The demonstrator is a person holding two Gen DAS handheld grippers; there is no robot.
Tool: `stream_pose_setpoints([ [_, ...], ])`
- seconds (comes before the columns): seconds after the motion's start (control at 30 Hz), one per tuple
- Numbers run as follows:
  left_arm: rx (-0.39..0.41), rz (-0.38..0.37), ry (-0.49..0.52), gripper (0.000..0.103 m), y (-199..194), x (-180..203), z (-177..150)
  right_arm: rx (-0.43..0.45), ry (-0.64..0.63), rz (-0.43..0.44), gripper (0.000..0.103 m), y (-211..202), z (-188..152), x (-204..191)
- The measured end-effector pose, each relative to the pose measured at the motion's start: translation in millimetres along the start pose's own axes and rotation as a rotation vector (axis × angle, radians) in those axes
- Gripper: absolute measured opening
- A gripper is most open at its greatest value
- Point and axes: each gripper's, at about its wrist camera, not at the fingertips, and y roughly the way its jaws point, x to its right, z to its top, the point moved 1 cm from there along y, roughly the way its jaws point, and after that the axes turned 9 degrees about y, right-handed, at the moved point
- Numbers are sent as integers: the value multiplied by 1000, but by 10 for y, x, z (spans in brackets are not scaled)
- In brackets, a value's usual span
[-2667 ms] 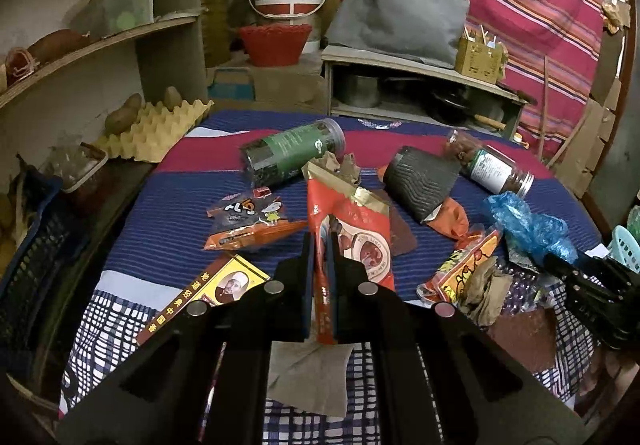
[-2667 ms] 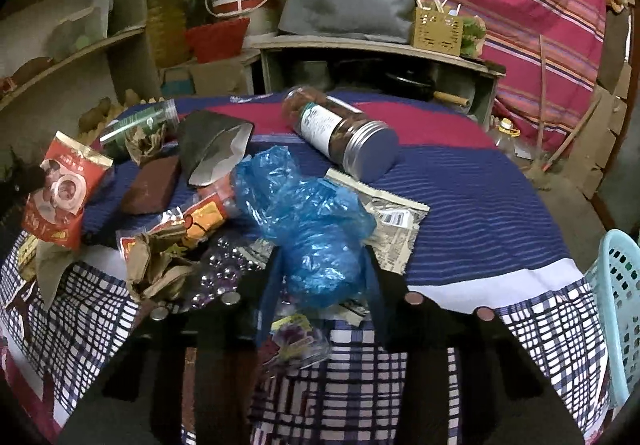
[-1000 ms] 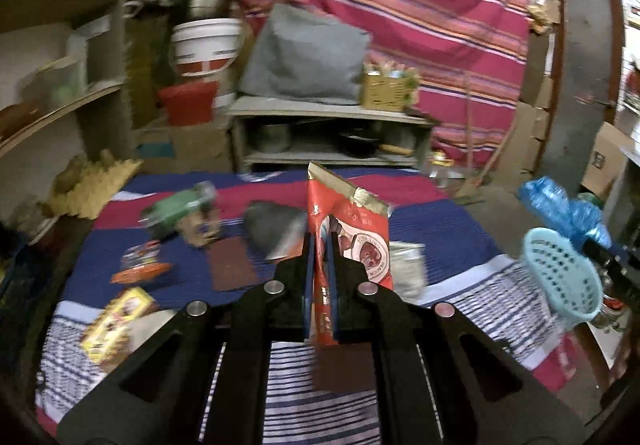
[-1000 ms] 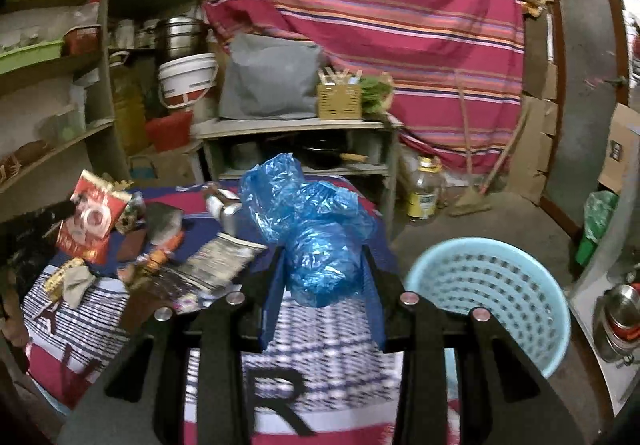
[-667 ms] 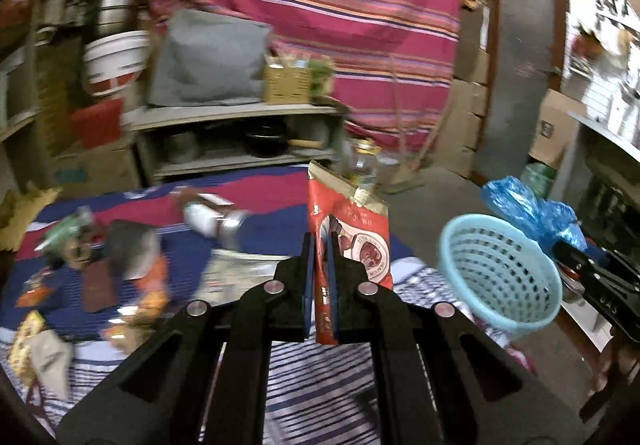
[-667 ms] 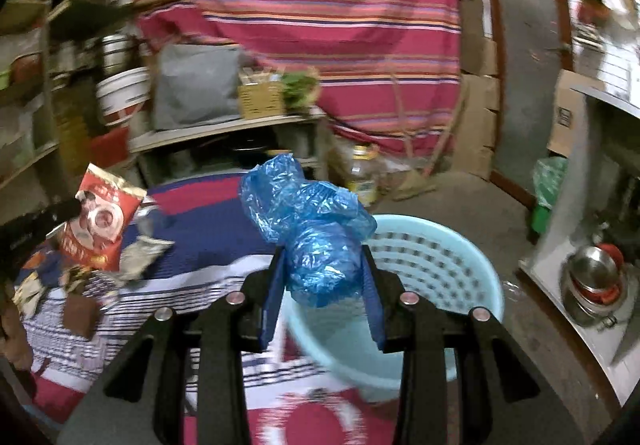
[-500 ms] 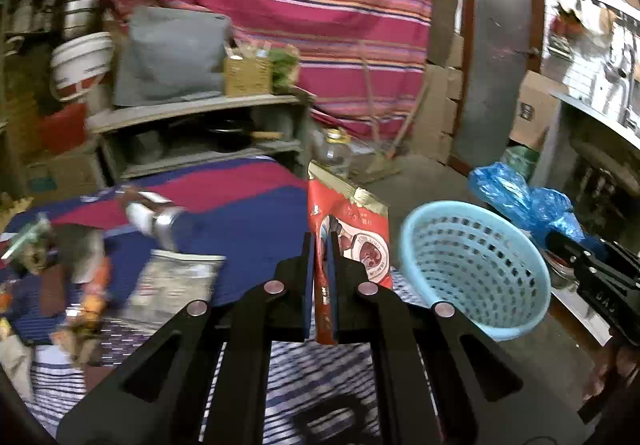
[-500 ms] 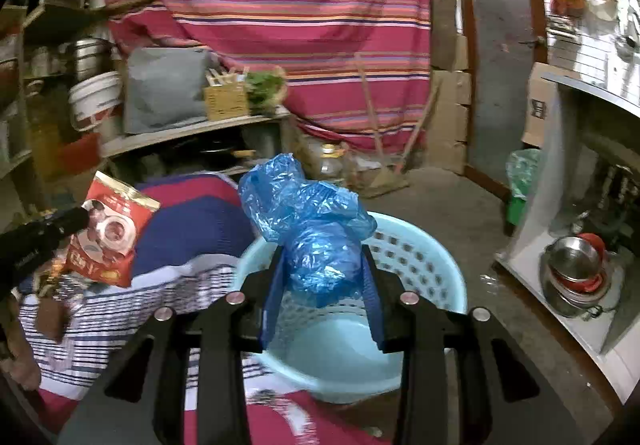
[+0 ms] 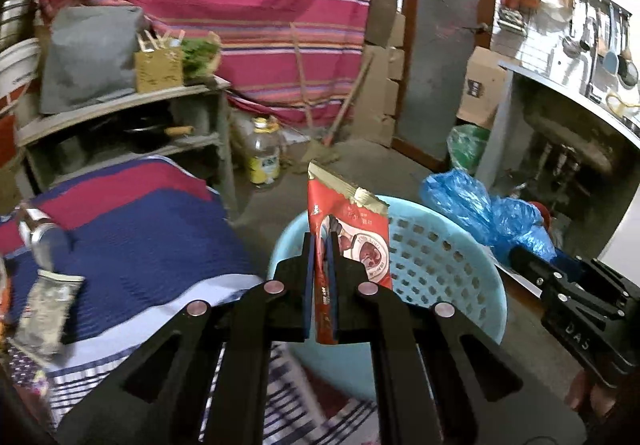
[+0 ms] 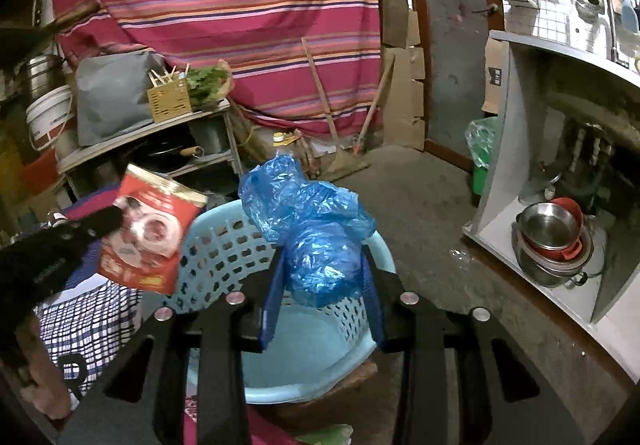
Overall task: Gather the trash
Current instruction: 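Carry the red wrapper with the left tool while the right tool carries the blue bag over the basket, then open the left tool over the basket while the right tool releases the blue bag into it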
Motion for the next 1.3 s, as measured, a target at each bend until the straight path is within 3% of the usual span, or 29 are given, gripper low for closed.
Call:
stream_pose_setpoints([
  [0.2, -36, -33, 21, 6, 244, 145, 16, -2, 12, -6, 36, 45, 18, 51],
  [0.37, -45, -19, 11, 19, 300, 114, 48, -1, 4, -7, 36, 54, 4, 61],
  [0.47, -37, 1, 3, 34, 261, 42, 65, -4, 0, -6, 36, 85, 4, 68],
  [0.53, -24, 38, 8, 55, 193, -10, 76, -11, -1, 0, 36, 123, -5, 51],
  [0.63, 1, 96, -1, 77, 53, -123, 79, -25, -11, 11, 36, 194, -27, -4],
  [0.8, 17, 183, 17, 95, -139, -284, 12, -44, -33, 26, 37, 305, -50, -153],
  [0.97, 20, 227, -9, 97, -344, -507, -63, -55, -46, 47, 40, 430, -55, -270],
  [1.07, 33, 259, -17, 97, -475, -621, -88, -26, -82, 17, 78, 433, -65, -334],
  [1.3, 37, 319, -48, 97, -781, -915, -180, -5, -91, 35, 84, 250, -108, -419],
])
